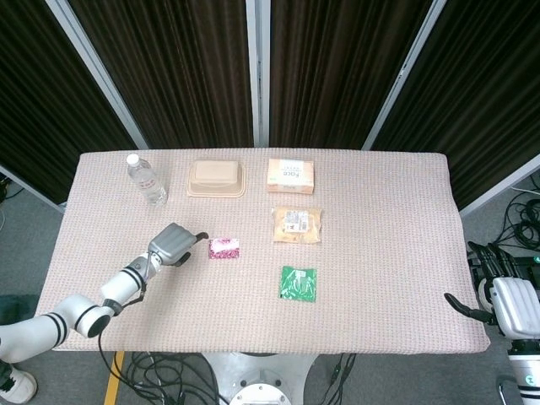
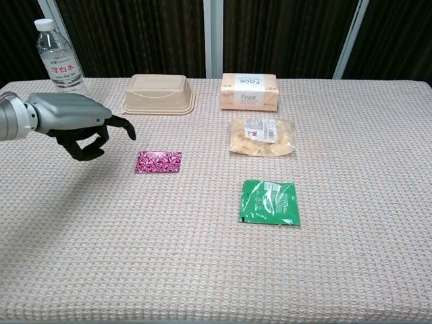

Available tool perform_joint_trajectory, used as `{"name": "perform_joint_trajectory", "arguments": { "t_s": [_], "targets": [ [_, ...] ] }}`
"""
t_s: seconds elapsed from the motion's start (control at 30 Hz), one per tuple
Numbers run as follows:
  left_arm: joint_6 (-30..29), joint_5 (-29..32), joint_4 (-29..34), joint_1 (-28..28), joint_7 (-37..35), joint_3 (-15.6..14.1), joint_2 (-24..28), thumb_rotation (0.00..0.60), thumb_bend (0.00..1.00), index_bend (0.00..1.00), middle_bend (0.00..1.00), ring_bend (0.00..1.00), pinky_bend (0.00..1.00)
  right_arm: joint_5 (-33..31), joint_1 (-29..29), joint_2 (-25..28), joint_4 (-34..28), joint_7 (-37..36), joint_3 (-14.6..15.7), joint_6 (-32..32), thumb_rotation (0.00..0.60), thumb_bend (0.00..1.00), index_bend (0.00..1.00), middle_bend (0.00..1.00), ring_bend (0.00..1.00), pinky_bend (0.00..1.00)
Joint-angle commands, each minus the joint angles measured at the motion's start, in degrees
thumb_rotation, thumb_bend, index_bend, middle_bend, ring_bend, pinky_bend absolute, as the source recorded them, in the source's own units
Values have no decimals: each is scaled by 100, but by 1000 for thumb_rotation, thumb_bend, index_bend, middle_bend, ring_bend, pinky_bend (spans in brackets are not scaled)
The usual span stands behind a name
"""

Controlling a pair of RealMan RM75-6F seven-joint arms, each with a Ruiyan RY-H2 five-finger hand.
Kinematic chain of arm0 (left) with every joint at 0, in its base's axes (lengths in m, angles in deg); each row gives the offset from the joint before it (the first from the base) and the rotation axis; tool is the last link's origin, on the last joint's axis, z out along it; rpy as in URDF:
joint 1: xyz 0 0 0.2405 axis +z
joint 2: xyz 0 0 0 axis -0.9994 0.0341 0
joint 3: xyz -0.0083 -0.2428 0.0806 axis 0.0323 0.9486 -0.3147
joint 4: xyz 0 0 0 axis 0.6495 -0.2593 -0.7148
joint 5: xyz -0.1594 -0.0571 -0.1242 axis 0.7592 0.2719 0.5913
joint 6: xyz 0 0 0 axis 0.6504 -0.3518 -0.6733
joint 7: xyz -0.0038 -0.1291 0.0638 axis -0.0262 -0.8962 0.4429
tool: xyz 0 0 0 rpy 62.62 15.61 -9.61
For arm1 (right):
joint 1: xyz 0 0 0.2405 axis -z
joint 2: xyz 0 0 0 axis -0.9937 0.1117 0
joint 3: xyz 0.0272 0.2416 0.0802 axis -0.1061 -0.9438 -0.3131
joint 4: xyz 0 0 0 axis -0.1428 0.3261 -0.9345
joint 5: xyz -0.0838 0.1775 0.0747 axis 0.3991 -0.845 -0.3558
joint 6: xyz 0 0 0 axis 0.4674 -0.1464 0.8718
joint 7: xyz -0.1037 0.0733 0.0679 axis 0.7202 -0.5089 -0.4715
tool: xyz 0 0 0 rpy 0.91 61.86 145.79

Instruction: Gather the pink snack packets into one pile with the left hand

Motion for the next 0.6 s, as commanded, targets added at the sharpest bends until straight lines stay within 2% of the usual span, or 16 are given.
{"name": "perform_joint_trajectory", "arguments": {
  "t_s": [0.03,0.37,0.6],
  "targets": [
    [138,148,-72,-123,145,-26,-156,600,539,241,810,838,895,-19,3,-7,16,-13,5,11,93,88,65,111,0,77],
    [374,661,-129,-441,603,28,-458,600,539,238,812,840,895,-64,13,3,57,-59,7,26,94,88,65,112,0,76],
    [596,1163,-198,-649,1018,-39,-610,600,540,238,813,841,895,-112,35,-18,121,-144,5,23,91,89,64,111,0,77]
  ]
}}
